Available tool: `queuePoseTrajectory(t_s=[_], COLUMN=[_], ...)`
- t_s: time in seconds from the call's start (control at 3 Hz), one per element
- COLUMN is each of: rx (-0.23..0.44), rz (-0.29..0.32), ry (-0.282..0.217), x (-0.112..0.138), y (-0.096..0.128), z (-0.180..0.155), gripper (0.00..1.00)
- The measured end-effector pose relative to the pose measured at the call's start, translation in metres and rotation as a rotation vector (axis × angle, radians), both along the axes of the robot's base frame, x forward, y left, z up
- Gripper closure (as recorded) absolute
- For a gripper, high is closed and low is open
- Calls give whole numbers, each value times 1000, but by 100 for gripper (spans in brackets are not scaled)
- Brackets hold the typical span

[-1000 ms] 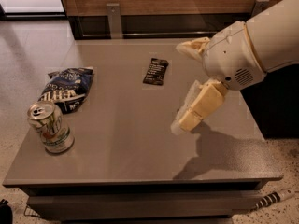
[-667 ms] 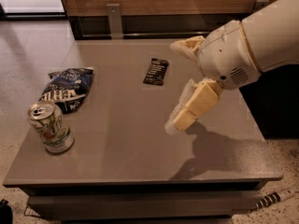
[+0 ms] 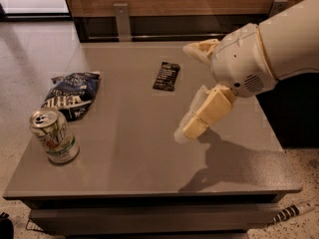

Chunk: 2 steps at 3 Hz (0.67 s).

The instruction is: Knock 7up can over

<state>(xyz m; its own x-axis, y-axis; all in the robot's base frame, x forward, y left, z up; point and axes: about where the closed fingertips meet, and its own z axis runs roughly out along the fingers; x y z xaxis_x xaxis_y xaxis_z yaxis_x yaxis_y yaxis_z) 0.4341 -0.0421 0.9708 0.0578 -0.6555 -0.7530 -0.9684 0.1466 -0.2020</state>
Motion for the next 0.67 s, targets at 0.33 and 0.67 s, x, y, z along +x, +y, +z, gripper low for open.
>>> queuePoseTrajectory(t_s=[0.33, 0.67], rx=[59, 105], rz=[13, 51], ry=[-20, -11], x=[15, 32], y=[20, 47], z=[-11, -24], gripper=[0, 0])
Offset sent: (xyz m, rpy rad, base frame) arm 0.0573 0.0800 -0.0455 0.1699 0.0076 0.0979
